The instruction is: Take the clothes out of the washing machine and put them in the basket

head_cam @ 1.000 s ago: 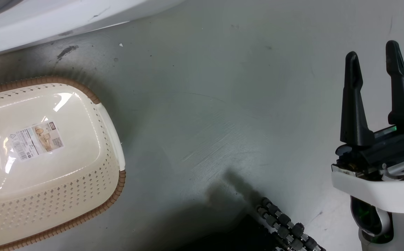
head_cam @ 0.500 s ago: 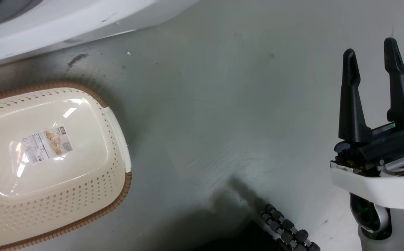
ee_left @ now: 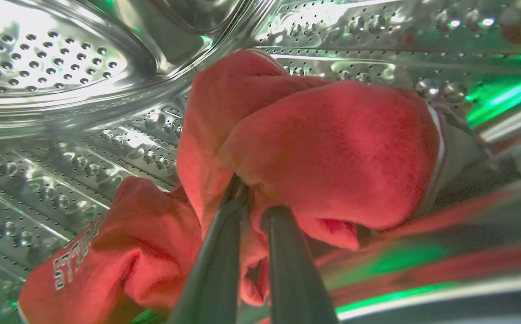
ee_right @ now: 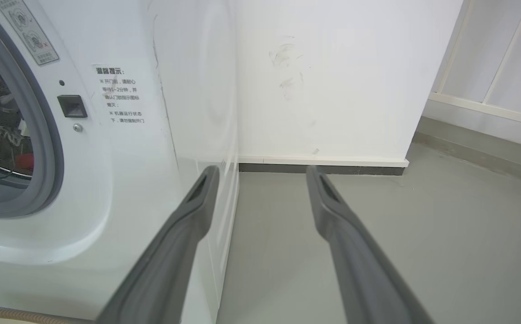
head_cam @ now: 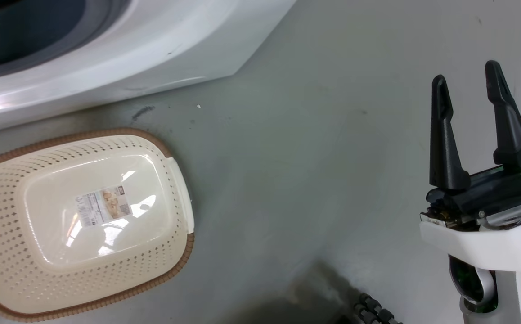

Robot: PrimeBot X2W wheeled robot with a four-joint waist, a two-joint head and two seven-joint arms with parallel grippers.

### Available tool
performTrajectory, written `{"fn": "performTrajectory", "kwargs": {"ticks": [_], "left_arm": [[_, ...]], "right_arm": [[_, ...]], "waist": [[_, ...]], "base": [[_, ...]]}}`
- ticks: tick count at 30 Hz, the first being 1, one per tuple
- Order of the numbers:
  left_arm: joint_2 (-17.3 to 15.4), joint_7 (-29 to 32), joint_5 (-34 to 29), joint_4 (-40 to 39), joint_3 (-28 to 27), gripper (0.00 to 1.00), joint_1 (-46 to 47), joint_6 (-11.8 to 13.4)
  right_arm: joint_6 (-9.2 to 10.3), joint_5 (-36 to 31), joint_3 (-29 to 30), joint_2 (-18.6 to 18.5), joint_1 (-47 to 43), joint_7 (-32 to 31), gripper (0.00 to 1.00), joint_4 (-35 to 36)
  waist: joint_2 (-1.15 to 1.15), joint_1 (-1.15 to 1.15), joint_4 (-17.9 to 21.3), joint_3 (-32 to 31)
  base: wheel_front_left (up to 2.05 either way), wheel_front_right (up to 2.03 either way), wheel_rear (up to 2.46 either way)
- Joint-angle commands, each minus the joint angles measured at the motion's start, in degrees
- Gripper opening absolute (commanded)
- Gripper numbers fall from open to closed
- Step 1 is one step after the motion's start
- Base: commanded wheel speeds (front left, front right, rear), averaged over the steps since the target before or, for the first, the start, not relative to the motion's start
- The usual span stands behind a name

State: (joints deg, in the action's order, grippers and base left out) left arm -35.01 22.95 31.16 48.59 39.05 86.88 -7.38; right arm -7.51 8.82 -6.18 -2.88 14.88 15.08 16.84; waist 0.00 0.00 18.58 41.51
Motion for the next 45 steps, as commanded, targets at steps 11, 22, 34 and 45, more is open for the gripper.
{"fn": "performTrajectory", "kwargs": {"ticks": [11, 22, 34, 45], "left_arm": [[1.49, -14.26, 2.48, -0.05, 1.90, 0.00, -10.55, -0.02], [4.10, -25.31, 4.29, -1.04, 1.92, 0.00, -22.39, 2.07], [6.20, -37.12, 4.53, -4.38, 0.52, 0.00, -34.75, 8.16], [5.96, -38.25, 2.19, -19.39, -5.43, 0.00, -51.34, 15.55]], "right_arm": [[0.04, -2.70, -0.84, 0.01, -3.05, 0.13, 1.00, -1.67], [0.04, -4.55, -0.94, 0.01, -6.30, 0.13, 1.00, -3.10], [0.04, -6.20, -0.76, 0.02, -10.81, 0.13, 1.00, -4.32], [0.04, -7.27, -0.27, 0.02, -15.03, 0.13, 1.00, -5.30]], "waist": [[0.00, 0.00, -3.63, -8.03], [0.00, 0.00, -5.83, -15.99], [0.00, 0.00, -7.84, -24.30], [0.00, 0.00, -9.48, -31.75]], "base": [[0.00, 0.00, 0.00], [0.00, 0.00, 0.00], [0.00, 0.00, 0.00], [0.00, 0.00, 0.00]]}}
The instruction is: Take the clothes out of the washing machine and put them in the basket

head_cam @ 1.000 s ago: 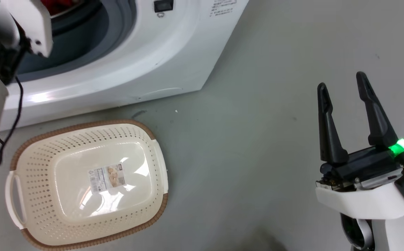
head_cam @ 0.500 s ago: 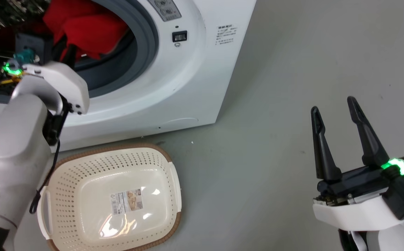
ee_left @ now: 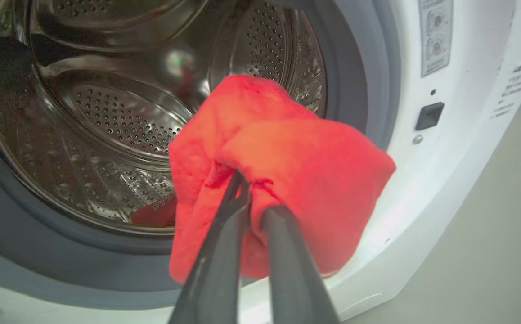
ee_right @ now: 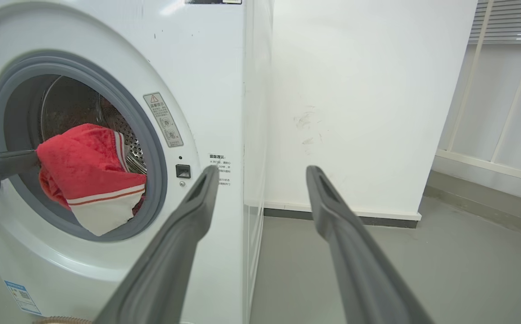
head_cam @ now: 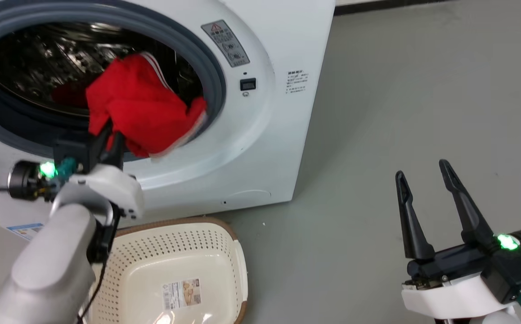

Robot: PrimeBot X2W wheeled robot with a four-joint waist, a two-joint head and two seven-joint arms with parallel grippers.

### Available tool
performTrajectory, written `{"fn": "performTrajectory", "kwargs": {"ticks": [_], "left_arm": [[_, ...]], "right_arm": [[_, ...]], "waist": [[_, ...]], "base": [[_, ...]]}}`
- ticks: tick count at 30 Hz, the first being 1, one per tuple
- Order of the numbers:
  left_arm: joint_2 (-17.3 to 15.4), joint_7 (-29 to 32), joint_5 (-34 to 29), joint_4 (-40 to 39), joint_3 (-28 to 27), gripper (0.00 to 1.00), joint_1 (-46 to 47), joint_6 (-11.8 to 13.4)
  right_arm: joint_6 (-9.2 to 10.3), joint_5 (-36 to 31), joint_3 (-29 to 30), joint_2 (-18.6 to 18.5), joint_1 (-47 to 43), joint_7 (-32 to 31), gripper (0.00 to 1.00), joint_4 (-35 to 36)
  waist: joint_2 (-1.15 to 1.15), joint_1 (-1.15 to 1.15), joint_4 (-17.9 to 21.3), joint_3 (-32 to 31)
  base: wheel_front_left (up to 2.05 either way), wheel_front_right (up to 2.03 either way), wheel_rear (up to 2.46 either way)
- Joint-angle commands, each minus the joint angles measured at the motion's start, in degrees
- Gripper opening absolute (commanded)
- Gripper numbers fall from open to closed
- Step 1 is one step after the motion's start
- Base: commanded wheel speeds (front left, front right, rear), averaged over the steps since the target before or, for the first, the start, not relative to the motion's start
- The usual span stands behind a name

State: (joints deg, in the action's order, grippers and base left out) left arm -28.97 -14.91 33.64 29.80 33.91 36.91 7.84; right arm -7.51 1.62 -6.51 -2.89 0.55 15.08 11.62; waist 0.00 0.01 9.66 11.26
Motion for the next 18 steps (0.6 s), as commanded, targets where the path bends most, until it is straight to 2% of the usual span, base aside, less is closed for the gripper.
{"fn": "performTrajectory", "kwargs": {"ticks": [1, 9, 18], "left_arm": [[-0.12, -0.40, -0.76, -2.05, -0.78, 0.00, -3.12, 0.81], [0.01, -0.41, -3.17, -10.89, -3.32, 0.00, -15.17, 3.25], [0.59, -0.37, -3.95, -14.84, -3.10, 0.00, -24.13, 3.39]], "right_arm": [[0.04, -0.19, 0.12, 0.03, -1.16, 0.13, 1.00, -0.17], [0.04, -0.79, 0.29, 0.03, -4.35, 0.13, 1.00, -0.92], [0.04, -1.08, 0.57, 0.03, -6.83, 0.13, 1.00, -1.05]], "waist": [[0.00, -0.01, -0.71, -2.15], [0.00, -0.01, -1.63, -7.12], [0.00, -0.01, -2.12, -10.07]], "base": [[0.00, 0.00, 0.00], [0.00, 0.00, 0.00], [0.00, 0.00, 0.00]]}}
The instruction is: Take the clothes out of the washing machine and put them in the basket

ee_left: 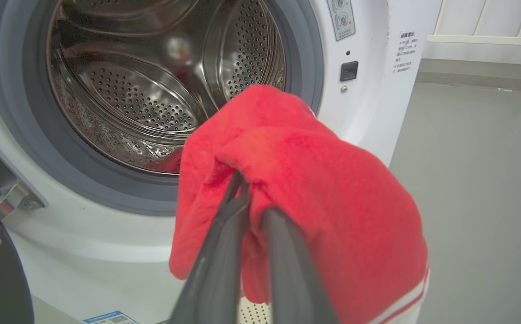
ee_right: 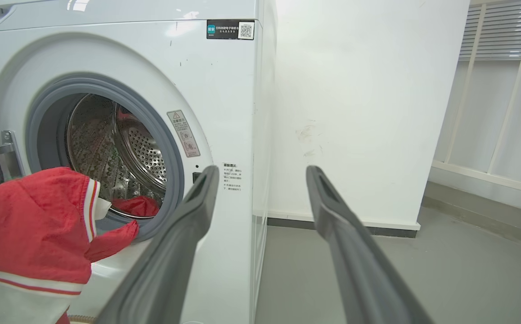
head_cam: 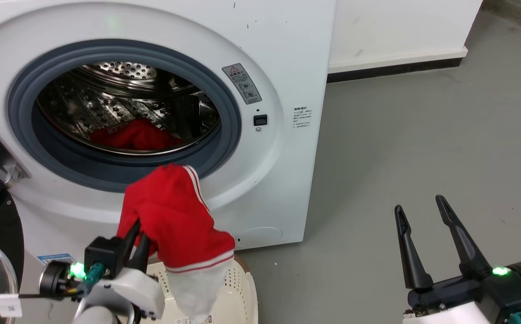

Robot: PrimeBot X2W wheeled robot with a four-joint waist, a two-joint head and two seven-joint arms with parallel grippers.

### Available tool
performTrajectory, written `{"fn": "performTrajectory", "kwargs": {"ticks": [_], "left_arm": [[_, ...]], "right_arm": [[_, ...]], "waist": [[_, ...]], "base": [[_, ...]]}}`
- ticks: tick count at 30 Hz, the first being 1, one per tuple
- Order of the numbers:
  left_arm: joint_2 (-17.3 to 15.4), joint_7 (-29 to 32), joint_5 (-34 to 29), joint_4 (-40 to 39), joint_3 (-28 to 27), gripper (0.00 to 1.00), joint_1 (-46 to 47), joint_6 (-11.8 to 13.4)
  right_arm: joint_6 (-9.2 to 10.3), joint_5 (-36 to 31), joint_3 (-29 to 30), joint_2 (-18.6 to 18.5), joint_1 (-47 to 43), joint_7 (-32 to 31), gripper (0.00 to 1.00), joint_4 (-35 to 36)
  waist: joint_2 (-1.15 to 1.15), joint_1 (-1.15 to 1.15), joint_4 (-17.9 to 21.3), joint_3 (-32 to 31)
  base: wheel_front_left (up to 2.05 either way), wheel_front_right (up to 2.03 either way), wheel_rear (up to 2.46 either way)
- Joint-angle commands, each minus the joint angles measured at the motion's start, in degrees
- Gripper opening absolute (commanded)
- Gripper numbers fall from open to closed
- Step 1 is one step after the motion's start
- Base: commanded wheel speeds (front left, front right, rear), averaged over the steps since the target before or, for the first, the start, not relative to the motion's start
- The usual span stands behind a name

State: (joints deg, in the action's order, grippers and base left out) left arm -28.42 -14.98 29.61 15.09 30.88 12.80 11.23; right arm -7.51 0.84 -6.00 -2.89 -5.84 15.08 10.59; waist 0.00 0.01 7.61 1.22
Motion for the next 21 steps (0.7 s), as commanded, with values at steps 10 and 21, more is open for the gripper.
{"fn": "performTrajectory", "kwargs": {"ticks": [10, 21], "left_arm": [[2.07, -0.30, 1.91, 5.34, -0.17, 0.00, -3.94, -2.56], [5.36, -0.25, 1.43, 18.23, -1.09, 0.00, 1.80, -7.08]], "right_arm": [[0.04, -0.02, -1.13, 0.03, 1.52, 0.13, 1.00, 0.41], [0.04, 0.05, -1.87, 0.04, 7.12, 0.13, 1.00, 1.66]], "waist": [[0.00, -0.01, 1.34, 2.44], [0.00, -0.01, 3.94, 13.23]], "base": [[0.00, 0.00, 0.00], [0.00, 0.00, 0.00]]}}
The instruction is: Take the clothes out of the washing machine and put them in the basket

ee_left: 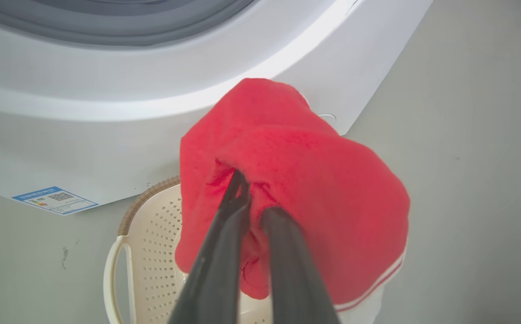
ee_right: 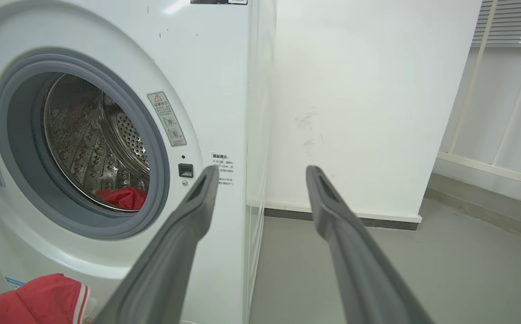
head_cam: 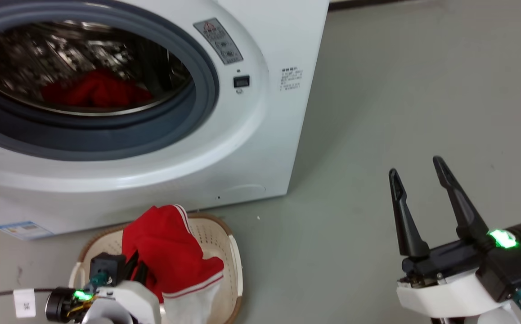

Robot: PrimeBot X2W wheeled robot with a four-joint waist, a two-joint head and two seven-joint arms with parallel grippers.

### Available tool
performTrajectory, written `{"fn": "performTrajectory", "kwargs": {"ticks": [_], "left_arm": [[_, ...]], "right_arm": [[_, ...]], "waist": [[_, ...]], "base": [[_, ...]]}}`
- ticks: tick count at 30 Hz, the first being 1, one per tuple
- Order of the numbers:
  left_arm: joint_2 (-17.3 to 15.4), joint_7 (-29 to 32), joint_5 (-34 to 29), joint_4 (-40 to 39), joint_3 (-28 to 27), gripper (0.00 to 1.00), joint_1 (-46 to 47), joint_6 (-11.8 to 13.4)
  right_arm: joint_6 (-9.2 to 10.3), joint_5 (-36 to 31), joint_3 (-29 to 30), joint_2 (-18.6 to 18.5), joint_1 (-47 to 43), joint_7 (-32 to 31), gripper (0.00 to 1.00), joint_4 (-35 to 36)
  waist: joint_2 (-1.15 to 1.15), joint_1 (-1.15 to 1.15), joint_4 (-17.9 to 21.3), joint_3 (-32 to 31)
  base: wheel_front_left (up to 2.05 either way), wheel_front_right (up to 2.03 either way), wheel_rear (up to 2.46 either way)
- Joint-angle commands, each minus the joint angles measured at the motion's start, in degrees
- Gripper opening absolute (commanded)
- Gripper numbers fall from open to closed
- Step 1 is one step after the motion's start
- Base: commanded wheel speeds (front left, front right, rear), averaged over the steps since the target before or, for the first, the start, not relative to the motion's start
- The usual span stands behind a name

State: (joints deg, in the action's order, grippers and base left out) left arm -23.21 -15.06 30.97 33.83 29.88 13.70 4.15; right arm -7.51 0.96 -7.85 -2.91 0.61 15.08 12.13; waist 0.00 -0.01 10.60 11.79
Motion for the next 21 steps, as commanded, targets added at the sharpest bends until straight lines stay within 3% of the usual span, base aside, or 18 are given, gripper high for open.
{"fn": "performTrajectory", "kwargs": {"ticks": [1, 11, 21], "left_arm": [[0.82, -0.16, 0.65, 0.79, -0.52, 0.00, 1.78, -0.65], [2.14, -0.16, -0.56, 17.78, -0.22, 0.00, 10.89, -5.08], [2.15, 1.71, -1.59, 31.52, 1.38, 0.00, 20.27, -7.70]], "right_arm": [[0.04, -0.06, -0.13, 0.06, 1.36, 0.13, 1.00, 0.34], [0.04, 2.05, -0.50, 0.05, 7.40, 0.13, 1.00, 1.94], [0.04, 4.23, 0.28, 0.06, 11.50, 0.13, 1.00, 3.61]], "waist": [[0.00, 0.01, 1.15, 4.06], [0.00, 0.01, 4.19, 15.93], [0.00, 0.01, 6.54, 25.52]], "base": [[0.00, 0.00, 0.00], [0.00, 0.00, 0.00], [0.00, 0.00, 0.00]]}}
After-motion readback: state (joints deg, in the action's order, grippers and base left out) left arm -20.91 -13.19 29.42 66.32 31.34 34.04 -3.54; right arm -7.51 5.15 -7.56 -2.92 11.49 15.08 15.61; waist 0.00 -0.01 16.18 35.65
